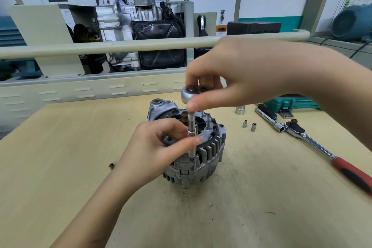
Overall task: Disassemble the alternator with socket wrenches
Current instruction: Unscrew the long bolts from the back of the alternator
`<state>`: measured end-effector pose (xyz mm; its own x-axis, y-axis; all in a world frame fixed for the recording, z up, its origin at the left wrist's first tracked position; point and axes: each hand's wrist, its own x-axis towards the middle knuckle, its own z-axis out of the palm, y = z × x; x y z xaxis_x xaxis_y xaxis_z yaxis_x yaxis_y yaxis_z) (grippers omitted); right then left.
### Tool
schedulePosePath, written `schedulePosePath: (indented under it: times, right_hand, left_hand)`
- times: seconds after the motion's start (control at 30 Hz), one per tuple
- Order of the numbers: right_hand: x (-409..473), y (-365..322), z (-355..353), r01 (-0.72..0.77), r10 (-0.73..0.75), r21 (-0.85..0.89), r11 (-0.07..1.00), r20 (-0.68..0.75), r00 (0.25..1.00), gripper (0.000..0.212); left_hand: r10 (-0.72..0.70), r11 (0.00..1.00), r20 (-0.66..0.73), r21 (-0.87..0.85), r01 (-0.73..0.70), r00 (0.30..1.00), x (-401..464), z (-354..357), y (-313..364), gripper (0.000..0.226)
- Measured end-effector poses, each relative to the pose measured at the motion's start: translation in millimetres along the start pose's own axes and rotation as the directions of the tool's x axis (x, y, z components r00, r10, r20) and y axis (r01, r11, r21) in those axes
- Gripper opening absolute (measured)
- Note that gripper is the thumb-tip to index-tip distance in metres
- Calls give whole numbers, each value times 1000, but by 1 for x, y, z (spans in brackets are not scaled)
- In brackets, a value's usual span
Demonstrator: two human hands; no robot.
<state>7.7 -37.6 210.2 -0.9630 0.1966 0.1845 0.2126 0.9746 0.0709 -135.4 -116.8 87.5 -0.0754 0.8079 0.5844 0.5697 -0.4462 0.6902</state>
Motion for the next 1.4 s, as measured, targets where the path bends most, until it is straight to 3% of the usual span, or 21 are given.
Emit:
schedulePosePath:
  times: [0.17,0.27,0.33,0.6,0.9,1.07,1.2,1.27,1.4]
  right_hand:
    - [0,0,-1,12,-13,35,999,27,1000,49]
    - [-1,-1,-2,21,-24,43,999,58,998,40]
    - [-1,-2,-3,24,-28,58,998,60,998,37]
    - [0,-5,1,-17,17,-41,999,6,1000,56]
    - [-2,-3,-2,33,-35,49,998,49,998,37]
    - [-1,-7,-1,-14,14,-55,998,5,1000,53]
    - [-3,-8,1,-46,42,-141,989,-36,998,56]
    - [-3,-7,2,-31,29,-98,995,-24,999,53]
    - [-3,-5,-1,16,-16,1,1000,22,1000,47]
  left_hand:
    - [-59,996,110,-65,67,992,0,-5,-2,5]
    - [-65,996,186,-52,75,980,0,-7,-4,10]
    - [-52,998,167,-18,55,985,0,-6,-4,7]
    - [-27,999,10,21,27,1000,-1,4,-2,23]
    - [-61,998,111,8,61,992,-3,-3,-6,22]
    - [-2,998,36,70,-1,999,-2,3,-5,34]
    - [-15,999,-6,52,15,1000,-1,7,-3,27]
    - [-29,998,2,51,28,1000,-2,6,-4,29]
    - [-70,997,91,19,69,993,-3,0,-4,12]
